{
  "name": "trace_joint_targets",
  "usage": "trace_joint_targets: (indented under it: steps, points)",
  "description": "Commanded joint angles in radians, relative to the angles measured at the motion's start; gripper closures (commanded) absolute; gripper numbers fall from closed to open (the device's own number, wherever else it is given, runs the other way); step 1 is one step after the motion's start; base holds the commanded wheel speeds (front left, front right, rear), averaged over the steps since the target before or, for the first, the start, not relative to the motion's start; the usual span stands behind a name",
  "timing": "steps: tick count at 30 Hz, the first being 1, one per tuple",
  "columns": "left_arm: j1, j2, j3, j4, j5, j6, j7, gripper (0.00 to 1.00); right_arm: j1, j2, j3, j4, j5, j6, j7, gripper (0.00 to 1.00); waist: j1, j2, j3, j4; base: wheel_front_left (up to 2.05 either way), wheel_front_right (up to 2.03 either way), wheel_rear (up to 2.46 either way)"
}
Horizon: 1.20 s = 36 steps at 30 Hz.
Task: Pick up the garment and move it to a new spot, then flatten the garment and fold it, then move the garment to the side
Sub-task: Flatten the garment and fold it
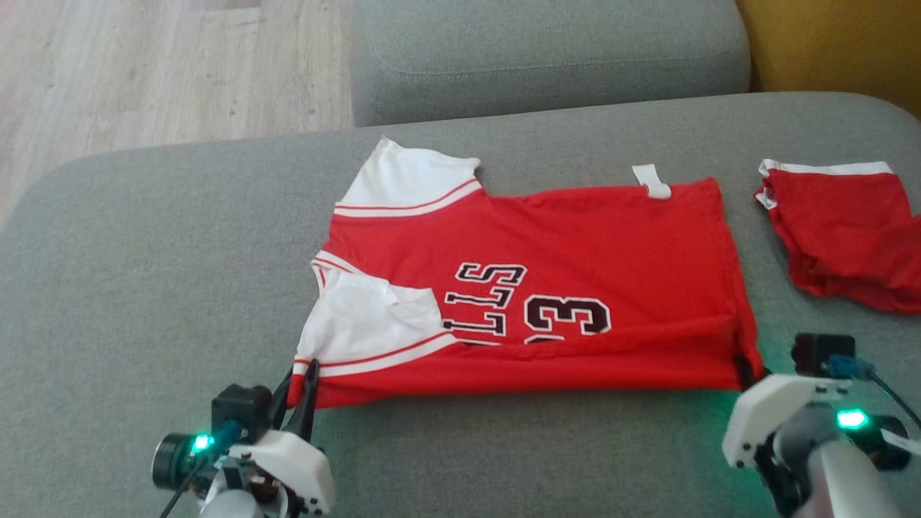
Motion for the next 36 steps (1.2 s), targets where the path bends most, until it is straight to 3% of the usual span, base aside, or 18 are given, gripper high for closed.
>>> trace_joint_targets:
  steps: [1, 10, 11, 12, 13, 14, 26, 31, 36]
  points:
    - [-0.028, 0.036, 0.035, -0.042, -0.011, 0.017, 0.005, 1.0, -0.006, -0.007, 0.015, -0.069, 0.013, -0.001, 0.015, 1.0, 0.0002, -0.0001, 0.0, 0.0, 0.0, 0.0, 0.0]
    - [-0.003, 0.047, 0.012, -0.08, -0.013, 0.018, 0.059, 1.0, 0.073, -0.007, 0.021, -0.203, 0.071, -0.001, 0.05, 1.0, 0.0002, -0.0001, 0.015, 0.0, 0.0, 0.0, 0.0]
    - [-0.003, 0.047, 0.011, -0.081, -0.011, 0.021, 0.058, 0.88, 0.076, -0.007, 0.018, -0.209, 0.083, -0.001, 0.044, 1.0, 0.0002, -0.0001, 0.018, 0.0, 0.0, 0.0, 0.0]
    - [-0.004, 0.048, 0.01, -0.082, -0.01, 0.023, 0.057, 0.55, 0.079, -0.007, 0.012, -0.215, 0.095, -0.001, 0.033, 0.79, 0.0002, -0.0001, 0.02, 0.0, 0.0, 0.0, 0.0]
    - [-0.005, 0.048, 0.01, -0.083, -0.008, 0.027, 0.054, 0.12, 0.08, -0.007, 0.009, -0.219, 0.101, -0.001, 0.024, 0.0, 0.0002, -0.0001, 0.022, 0.0, 0.0, 0.0, 0.0]
    - [-0.005, 0.048, 0.009, -0.084, -0.007, 0.031, 0.05, 0.0, 0.082, -0.007, 0.005, -0.222, 0.109, -0.001, 0.014, 0.0, 0.0002, -0.0001, 0.024, -0.001, 0.0, 0.0, 0.0]
    - [-0.093, 0.046, 0.07, -0.189, -0.015, 0.051, -0.154, 0.0, 0.018, -0.007, 0.042, -0.302, 0.202, -0.001, -0.288, 0.0, 0.0002, -0.0001, 0.095, -0.05, 0.0, 0.0, 0.0]
    - [-0.224, 0.082, 0.088, -0.227, -0.004, 0.019, -0.174, 0.0, -0.017, -0.007, 0.096, -0.321, 0.227, -0.001, -0.38, 0.0, 0.0002, -0.0001, 0.168, -0.1, 0.0, 0.0, 0.0]
    - [-0.423, 0.146, 0.075, -0.187, 0.009, -0.054, -0.084, 0.0, -0.054, -0.007, 0.146, -0.335, 0.255, -0.001, -0.425, 0.0, 0.0002, -0.0001, 0.254, -0.154, 0.0, 0.0, 0.0]
